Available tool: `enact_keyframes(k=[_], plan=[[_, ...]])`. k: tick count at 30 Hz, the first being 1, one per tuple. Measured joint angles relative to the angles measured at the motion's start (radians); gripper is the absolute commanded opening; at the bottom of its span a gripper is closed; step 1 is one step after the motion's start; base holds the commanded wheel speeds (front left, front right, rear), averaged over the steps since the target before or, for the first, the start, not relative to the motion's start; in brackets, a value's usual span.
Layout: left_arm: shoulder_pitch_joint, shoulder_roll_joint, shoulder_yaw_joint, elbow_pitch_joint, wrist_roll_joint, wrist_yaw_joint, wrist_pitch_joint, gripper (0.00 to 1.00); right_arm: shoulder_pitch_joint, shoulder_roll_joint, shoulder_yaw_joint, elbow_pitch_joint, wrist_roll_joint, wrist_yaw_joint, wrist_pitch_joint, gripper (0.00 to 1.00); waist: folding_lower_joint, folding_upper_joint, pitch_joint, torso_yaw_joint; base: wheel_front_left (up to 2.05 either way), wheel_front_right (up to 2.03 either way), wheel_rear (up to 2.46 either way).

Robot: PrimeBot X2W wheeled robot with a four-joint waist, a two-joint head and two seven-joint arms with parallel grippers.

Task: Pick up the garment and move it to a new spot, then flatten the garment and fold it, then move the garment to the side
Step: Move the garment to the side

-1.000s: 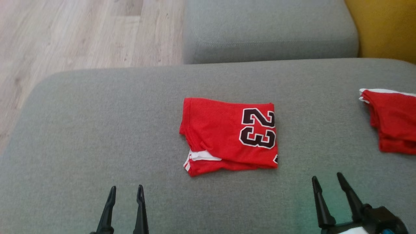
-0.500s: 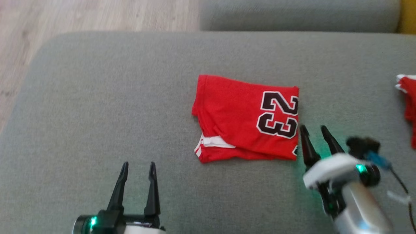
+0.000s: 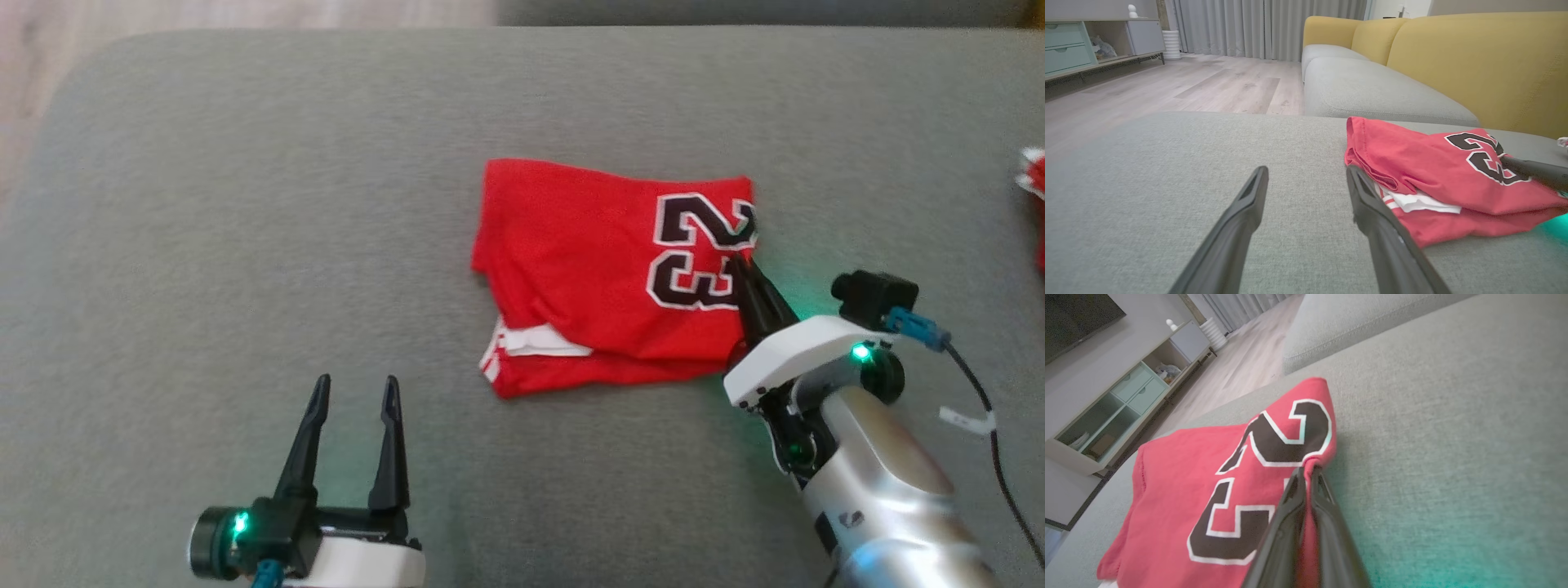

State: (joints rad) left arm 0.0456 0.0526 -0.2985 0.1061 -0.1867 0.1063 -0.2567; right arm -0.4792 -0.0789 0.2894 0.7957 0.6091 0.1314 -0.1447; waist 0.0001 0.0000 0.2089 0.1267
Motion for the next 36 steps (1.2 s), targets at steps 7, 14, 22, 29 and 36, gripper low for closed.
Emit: enact_keyframes(k=[7, 14, 22, 29, 36], plan=[[-0.001, 0.000, 0.020, -0.004, 0.010, -0.011, 0.000, 1.00, -0.037, -0.091, 0.128, -0.103, -0.007, 0.000, -0.012, 0.00, 0.0000, 0.0000, 0.020, -0.118, 0.00, 0.00, 0.00], [-0.057, 0.001, 0.063, -0.027, 0.069, -0.045, 0.000, 1.00, -0.088, -0.274, 0.182, -0.282, -0.012, 0.000, 0.088, 0.00, 0.0000, 0.0000, 0.062, -0.254, 0.00, 0.00, 0.00], [-0.090, 0.002, 0.078, -0.053, 0.122, -0.069, 0.000, 1.00, -0.130, -0.466, 0.126, -0.434, -0.035, 0.000, 0.205, 0.00, 0.0000, 0.0000, 0.125, -0.356, 0.00, 0.00, 0.00], [-0.094, 0.002, 0.078, -0.067, 0.141, -0.080, 0.000, 1.00, -0.153, -0.550, 0.069, -0.514, -0.070, 0.000, 0.281, 0.00, 0.0000, 0.0000, 0.149, -0.366, 0.00, 0.00, 0.00], [-0.123, 0.002, 0.077, -0.077, 0.145, -0.089, 0.000, 1.00, -0.168, -0.633, -0.042, -0.535, -0.108, 0.000, 0.345, 0.00, 0.0000, 0.0000, 0.172, -0.344, 0.00, 0.00, 0.00]])
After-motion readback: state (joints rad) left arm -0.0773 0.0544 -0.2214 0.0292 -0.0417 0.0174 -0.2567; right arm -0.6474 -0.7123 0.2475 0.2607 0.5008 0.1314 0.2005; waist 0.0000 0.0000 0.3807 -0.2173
